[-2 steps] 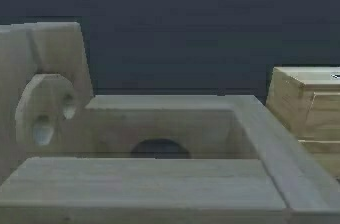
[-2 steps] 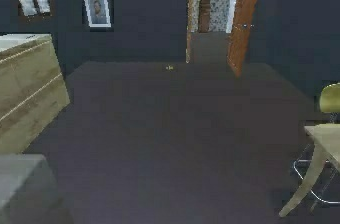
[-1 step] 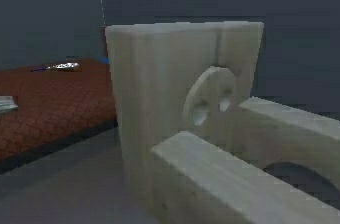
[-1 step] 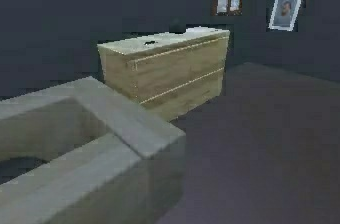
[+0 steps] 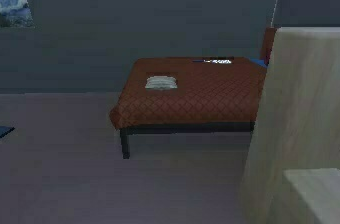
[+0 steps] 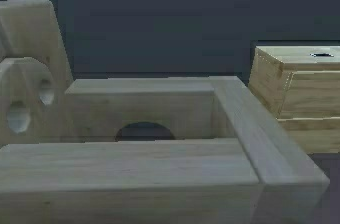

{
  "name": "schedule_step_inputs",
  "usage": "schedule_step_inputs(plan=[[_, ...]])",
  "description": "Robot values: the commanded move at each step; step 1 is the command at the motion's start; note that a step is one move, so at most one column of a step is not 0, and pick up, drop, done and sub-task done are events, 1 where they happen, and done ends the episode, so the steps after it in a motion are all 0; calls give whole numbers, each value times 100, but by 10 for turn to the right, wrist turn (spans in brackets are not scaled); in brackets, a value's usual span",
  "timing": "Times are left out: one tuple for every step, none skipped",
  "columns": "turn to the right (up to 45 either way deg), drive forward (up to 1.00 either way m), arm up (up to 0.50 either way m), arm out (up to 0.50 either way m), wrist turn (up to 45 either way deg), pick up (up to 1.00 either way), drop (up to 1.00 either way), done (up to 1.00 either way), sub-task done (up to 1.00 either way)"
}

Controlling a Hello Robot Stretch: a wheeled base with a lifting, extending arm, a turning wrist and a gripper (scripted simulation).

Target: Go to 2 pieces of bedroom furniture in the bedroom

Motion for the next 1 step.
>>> schedule_step_inputs(plan=[[0, 10, 0, 0, 0, 0, 0, 0, 0]])
